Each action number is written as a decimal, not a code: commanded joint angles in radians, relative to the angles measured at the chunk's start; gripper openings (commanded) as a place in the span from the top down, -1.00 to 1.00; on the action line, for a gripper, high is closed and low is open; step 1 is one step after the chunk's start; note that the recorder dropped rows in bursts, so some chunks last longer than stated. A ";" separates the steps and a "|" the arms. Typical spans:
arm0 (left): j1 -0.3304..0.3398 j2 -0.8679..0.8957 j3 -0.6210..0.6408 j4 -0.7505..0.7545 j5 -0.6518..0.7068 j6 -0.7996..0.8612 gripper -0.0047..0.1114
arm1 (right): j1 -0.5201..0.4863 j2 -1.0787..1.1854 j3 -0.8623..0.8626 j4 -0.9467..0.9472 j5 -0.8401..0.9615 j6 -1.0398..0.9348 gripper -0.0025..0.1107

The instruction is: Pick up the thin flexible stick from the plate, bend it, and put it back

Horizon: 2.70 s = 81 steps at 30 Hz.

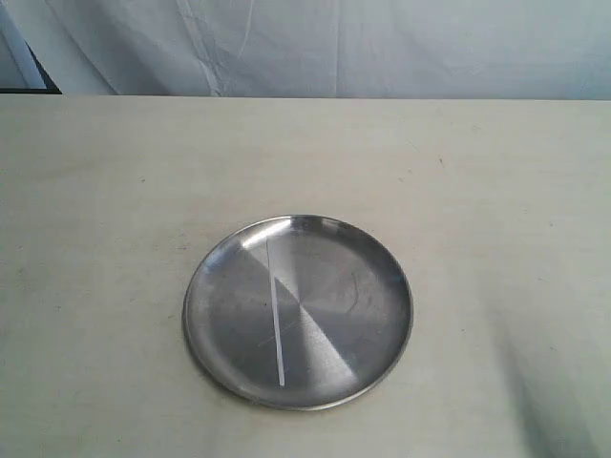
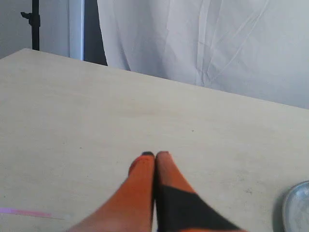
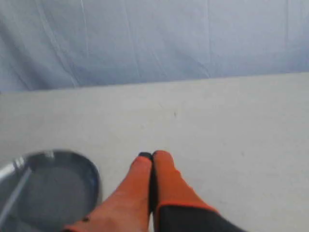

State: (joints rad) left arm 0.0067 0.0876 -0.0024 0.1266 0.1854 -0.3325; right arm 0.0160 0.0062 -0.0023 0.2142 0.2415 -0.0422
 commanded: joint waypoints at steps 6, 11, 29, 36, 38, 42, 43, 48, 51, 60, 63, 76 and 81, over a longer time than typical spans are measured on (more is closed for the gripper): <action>-0.011 -0.005 0.002 -0.004 -0.002 0.000 0.92 | -0.005 -0.006 0.002 0.787 -0.424 0.228 0.96; -0.011 -0.005 0.002 -0.004 -0.002 0.000 0.92 | -0.005 -0.006 -0.003 0.856 -0.497 0.342 0.96; -0.011 -0.005 0.002 -0.004 -0.002 0.000 0.92 | 0.041 0.946 -0.956 0.070 0.450 -0.051 0.97; -0.011 -0.005 0.002 -0.004 -0.002 0.000 0.92 | 0.333 1.413 -1.165 0.062 0.682 -0.002 0.97; -0.011 -0.005 0.002 -0.004 -0.002 0.000 0.92 | 0.452 1.527 -1.169 -0.118 0.705 0.145 0.97; -0.011 -0.005 0.002 -0.004 -0.002 0.000 0.92 | 0.646 1.701 -1.169 -0.319 0.702 0.359 0.97; -0.011 -0.005 0.002 -0.004 -0.002 0.000 0.92 | 0.681 1.736 -1.169 -0.318 0.678 0.378 0.97; -0.011 -0.005 0.002 -0.004 -0.002 0.000 0.92 | 0.777 1.831 -1.169 -0.223 0.523 0.393 0.97; -0.011 -0.005 0.002 -0.004 -0.002 0.000 0.92 | 0.782 1.862 -1.172 -0.149 0.490 0.391 0.89; -0.011 -0.005 0.002 -0.004 -0.002 0.000 0.92 | 0.782 1.928 -1.172 -0.124 0.459 0.394 -0.02; -0.011 -0.005 0.002 -0.004 -0.002 0.000 0.92 | 0.782 1.949 -1.172 -0.133 0.414 0.394 0.04; -0.011 -0.005 0.002 -0.004 -0.002 0.000 0.92 | 0.782 2.058 -1.245 -0.214 0.466 0.394 0.29; -0.011 -0.005 0.002 -0.004 -0.002 0.000 0.92 | 0.782 2.112 -1.283 -0.299 0.595 0.390 0.37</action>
State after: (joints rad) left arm 0.0067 0.0876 -0.0024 0.1266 0.1854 -0.3325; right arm 0.8021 2.0670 -1.2829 0.0054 0.7824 0.3554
